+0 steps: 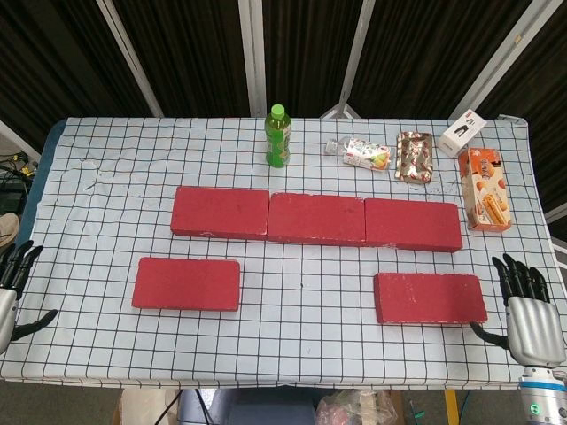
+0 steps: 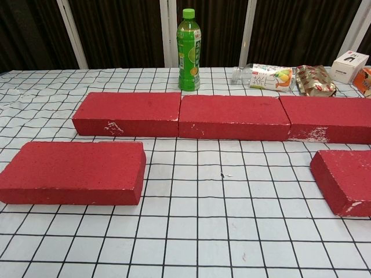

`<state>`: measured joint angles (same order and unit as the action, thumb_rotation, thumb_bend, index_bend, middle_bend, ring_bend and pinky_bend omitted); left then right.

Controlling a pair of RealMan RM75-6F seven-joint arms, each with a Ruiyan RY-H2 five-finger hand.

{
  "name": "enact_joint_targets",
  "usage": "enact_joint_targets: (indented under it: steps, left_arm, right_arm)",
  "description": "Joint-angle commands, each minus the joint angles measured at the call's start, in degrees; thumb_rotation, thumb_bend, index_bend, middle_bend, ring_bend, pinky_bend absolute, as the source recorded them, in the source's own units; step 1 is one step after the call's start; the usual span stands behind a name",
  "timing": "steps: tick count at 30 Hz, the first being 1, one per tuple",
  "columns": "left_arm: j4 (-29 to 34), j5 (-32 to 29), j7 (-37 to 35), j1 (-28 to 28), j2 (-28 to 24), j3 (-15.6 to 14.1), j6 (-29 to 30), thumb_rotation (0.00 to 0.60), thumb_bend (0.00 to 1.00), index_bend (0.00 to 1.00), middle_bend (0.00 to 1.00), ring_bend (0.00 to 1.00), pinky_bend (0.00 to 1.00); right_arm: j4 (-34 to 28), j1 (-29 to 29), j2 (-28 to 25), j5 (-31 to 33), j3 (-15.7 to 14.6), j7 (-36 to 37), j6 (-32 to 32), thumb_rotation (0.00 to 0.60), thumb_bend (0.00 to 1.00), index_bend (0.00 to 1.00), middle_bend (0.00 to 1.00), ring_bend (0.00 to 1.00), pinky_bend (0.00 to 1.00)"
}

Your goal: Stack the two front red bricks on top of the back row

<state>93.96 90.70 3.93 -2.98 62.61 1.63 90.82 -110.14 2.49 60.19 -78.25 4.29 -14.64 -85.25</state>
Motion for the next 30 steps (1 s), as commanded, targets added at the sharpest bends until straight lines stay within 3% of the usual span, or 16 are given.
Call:
enact_joint_targets:
  steps: [1, 15, 30]
  left_arm:
    - [0.1, 0.0, 0.3, -0.1, 0.0, 0.0, -0.1, 0.6, 0.0, 0.08, 0.03, 0.0, 0.14]
    - [-0.5, 0.7, -0.8, 0.5, -0.2, 0.0, 1.4, 0.6, 0.0, 0.08, 0.03, 0.0, 0.14]
    - [-0.4, 1.0, -0.6, 0.8, 0.0, 0.0, 1.8, 0.6, 0.0, 0.08, 0.03, 0.0, 0.14]
  right_arm:
    - [-0.2, 0.0, -0.2, 0.2, -0.2, -0.2, 0.3, 0.6, 0.15, 0.01, 0.05, 0.04, 0.0]
    - [-3.1, 0.6, -3.0, 1.4, -1.5, 1.6, 4.4, 0.6, 0.15, 0.01, 0.05, 0.04, 0.0]
    - [-3.7, 2.8, -3.0, 4.8, -2.3, -1.2, 9.6, 0.6, 0.15, 0.0, 0.01, 0.02, 0.0]
